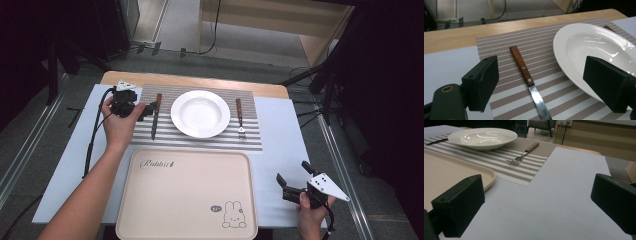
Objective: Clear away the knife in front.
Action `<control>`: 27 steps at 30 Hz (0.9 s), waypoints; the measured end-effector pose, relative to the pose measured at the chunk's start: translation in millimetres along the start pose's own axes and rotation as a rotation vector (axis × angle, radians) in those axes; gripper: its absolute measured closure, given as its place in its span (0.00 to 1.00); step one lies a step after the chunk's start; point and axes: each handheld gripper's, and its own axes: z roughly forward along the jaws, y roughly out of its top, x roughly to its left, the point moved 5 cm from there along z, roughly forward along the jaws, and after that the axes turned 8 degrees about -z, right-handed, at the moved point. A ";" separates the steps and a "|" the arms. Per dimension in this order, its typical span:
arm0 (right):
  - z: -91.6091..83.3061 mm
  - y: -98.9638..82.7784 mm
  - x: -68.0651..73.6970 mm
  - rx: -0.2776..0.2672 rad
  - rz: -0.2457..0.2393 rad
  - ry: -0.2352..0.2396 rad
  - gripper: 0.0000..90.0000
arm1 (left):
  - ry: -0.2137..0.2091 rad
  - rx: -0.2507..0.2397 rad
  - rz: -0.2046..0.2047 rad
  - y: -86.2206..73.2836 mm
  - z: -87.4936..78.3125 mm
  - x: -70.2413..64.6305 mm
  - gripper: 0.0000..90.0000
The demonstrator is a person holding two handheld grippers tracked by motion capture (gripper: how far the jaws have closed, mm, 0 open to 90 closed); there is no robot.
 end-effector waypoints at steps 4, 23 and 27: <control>-0.1 0.0 0.0 0.000 0.001 0.000 0.00 | 0.018 0.039 -0.011 2.9 10.0 0.5 0.16; 0.9 -0.1 0.5 0.008 0.005 0.000 0.00 | 0.123 0.208 -0.066 6.4 44.4 9.8 0.37; 0.8 -0.2 0.4 0.007 0.004 0.000 0.00 | 0.129 0.248 -0.065 4.9 52.4 8.5 0.43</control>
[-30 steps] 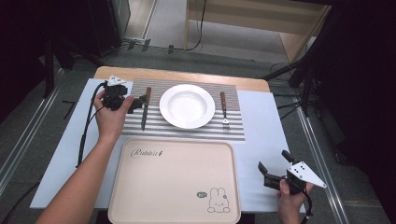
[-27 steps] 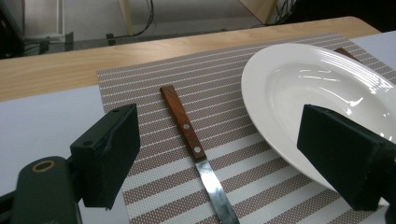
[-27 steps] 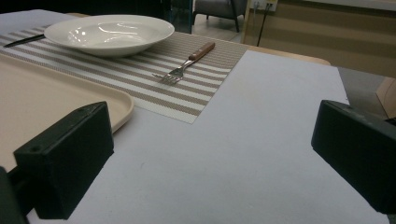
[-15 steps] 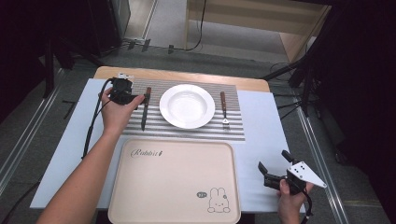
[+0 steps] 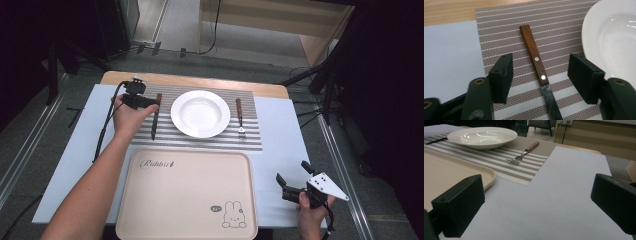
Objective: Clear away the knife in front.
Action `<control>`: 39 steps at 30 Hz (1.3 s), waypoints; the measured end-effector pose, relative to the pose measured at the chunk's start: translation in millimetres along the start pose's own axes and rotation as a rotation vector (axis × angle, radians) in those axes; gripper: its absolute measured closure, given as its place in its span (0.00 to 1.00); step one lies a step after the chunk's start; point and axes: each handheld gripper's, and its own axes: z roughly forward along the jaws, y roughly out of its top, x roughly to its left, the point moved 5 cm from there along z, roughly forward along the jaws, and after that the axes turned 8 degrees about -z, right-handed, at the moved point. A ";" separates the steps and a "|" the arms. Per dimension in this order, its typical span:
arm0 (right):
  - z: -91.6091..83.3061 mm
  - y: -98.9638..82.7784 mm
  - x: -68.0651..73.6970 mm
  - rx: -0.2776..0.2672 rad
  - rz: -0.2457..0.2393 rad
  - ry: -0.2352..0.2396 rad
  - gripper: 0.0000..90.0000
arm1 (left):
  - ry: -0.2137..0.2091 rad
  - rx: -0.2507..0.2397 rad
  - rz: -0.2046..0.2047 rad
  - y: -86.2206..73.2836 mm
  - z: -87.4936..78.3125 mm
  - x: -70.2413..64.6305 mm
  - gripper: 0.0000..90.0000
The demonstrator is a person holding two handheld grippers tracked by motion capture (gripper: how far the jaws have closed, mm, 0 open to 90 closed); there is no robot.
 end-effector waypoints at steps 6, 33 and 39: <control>0.4 0.0 -0.3 0.001 -0.002 0.000 0.00 | -0.018 0.052 0.013 -0.7 11.1 -4.9 0.56; 1.3 -0.3 0.1 0.010 -0.005 -0.003 0.00 | 0.077 0.112 0.043 -10.9 38.3 -1.4 0.68; 1.8 -0.3 -0.2 0.011 -0.007 -0.004 0.00 | 0.127 0.143 0.087 -9.8 39.3 -5.0 0.71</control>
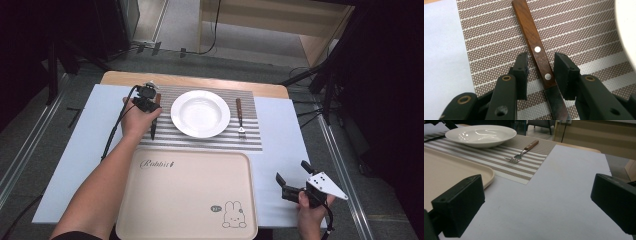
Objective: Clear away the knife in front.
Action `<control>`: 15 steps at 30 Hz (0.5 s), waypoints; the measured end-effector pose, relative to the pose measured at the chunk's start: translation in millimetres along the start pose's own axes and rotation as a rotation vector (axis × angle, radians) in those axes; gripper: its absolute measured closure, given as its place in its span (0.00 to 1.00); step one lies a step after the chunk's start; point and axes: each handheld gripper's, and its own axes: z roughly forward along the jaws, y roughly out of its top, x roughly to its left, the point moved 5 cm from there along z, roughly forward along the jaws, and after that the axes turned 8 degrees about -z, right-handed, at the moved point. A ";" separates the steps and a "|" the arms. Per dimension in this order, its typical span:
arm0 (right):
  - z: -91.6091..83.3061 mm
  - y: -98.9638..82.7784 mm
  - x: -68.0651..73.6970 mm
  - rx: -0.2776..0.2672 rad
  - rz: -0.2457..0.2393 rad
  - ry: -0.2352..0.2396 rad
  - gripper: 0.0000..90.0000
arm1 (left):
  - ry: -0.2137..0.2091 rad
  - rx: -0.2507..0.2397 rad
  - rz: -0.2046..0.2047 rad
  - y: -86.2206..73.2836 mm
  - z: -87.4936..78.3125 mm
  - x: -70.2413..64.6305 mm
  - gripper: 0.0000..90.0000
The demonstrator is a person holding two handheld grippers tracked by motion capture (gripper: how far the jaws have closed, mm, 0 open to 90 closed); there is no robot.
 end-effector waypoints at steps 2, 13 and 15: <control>-0.1 -0.1 0.0 0.000 0.000 0.001 0.00 | 0.005 0.001 -0.004 0.5 0.2 0.2 0.72; 0.6 -0.2 0.4 0.006 -0.004 -0.004 0.00 | -0.022 0.007 -0.004 0.4 0.1 -1.0 0.85; 0.5 -0.3 0.6 0.007 -0.003 -0.005 0.00 | -0.013 0.002 0.008 -0.7 -0.5 -1.8 0.85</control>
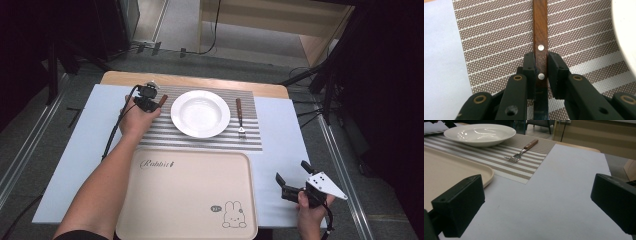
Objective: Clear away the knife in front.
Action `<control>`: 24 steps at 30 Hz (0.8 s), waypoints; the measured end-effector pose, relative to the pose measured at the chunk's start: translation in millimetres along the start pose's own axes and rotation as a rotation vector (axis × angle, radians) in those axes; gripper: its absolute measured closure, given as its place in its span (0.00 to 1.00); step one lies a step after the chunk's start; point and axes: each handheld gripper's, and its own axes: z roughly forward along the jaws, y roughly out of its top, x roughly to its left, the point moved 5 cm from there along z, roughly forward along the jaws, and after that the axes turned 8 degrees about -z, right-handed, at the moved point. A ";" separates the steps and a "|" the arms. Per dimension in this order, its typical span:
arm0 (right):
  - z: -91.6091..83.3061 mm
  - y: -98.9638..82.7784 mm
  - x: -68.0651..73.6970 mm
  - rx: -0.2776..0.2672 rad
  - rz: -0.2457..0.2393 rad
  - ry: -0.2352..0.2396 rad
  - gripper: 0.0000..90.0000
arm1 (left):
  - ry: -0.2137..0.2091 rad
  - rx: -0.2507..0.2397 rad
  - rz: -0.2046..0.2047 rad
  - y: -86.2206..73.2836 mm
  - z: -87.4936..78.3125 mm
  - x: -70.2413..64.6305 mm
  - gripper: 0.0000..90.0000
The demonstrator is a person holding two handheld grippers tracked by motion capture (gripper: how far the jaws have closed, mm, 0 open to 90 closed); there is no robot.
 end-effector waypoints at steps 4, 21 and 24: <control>0.0 0.0 0.0 -0.001 0.000 0.002 0.00 | -0.008 -0.003 -0.020 -0.1 0.1 0.6 0.85; -0.3 0.3 -0.4 -0.005 0.000 0.003 0.00 | -0.044 -0.028 -0.035 -0.3 -1.0 4.4 0.86; -0.3 0.3 -0.3 -0.005 -0.002 0.002 0.00 | -0.052 -0.033 -0.035 0.3 -5.6 4.9 0.86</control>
